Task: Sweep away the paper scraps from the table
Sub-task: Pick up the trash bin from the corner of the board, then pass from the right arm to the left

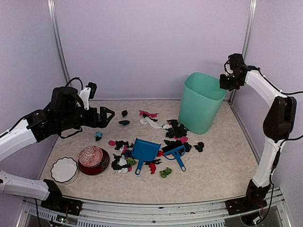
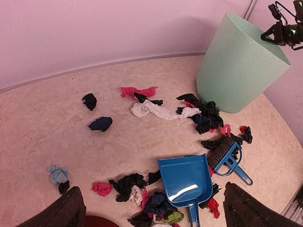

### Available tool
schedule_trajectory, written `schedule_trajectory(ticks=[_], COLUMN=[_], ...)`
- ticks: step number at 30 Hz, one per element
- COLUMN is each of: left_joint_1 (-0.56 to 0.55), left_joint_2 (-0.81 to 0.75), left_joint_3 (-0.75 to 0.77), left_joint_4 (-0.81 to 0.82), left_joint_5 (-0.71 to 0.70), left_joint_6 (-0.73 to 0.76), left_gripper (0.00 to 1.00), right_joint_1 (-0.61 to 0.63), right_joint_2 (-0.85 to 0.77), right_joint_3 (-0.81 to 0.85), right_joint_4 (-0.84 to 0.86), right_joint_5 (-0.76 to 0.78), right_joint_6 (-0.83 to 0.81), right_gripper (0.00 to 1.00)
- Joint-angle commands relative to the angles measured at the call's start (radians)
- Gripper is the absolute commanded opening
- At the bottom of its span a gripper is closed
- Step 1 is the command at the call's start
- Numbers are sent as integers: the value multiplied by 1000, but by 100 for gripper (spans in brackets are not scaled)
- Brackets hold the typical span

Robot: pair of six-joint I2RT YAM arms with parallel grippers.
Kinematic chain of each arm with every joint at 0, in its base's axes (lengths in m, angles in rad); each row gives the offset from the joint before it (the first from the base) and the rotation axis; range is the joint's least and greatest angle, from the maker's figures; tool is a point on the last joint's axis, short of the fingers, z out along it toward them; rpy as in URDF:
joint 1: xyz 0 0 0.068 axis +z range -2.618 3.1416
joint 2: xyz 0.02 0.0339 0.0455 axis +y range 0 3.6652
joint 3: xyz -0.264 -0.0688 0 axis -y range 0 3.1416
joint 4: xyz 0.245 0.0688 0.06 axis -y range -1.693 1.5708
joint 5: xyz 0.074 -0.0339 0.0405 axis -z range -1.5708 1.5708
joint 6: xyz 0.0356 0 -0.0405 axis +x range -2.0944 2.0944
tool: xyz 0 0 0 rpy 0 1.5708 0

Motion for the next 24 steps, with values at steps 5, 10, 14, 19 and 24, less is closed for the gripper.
schedule_trajectory(ticks=[5, 10, 14, 19, 24], left_joint_1=[-6, -6, -7, -9, -22], left_joint_2=[-16, -17, -18, -22, -9], left_joint_3=[-8, -8, -6, 0, 60], left_joint_4=[-1, -2, 1, 18, 17], left_joint_5=[-11, -14, -9, 12, 35], left_joint_6=[-1, 0, -3, -6, -23], left_gripper=[99, 99, 99, 99, 99], right_joint_1=[-7, -7, -7, -4, 21], right_joint_2=[-4, -47, -91, -161, -232], right_joint_3=[60, 41, 16, -37, -84], right_joint_4=[-7, 28, 51, 82, 96], right_joint_5=[-31, -31, -31, -57, -42], right_joint_6=[12, 29, 37, 42, 30], right_gripper=[0, 0, 0, 0, 0])
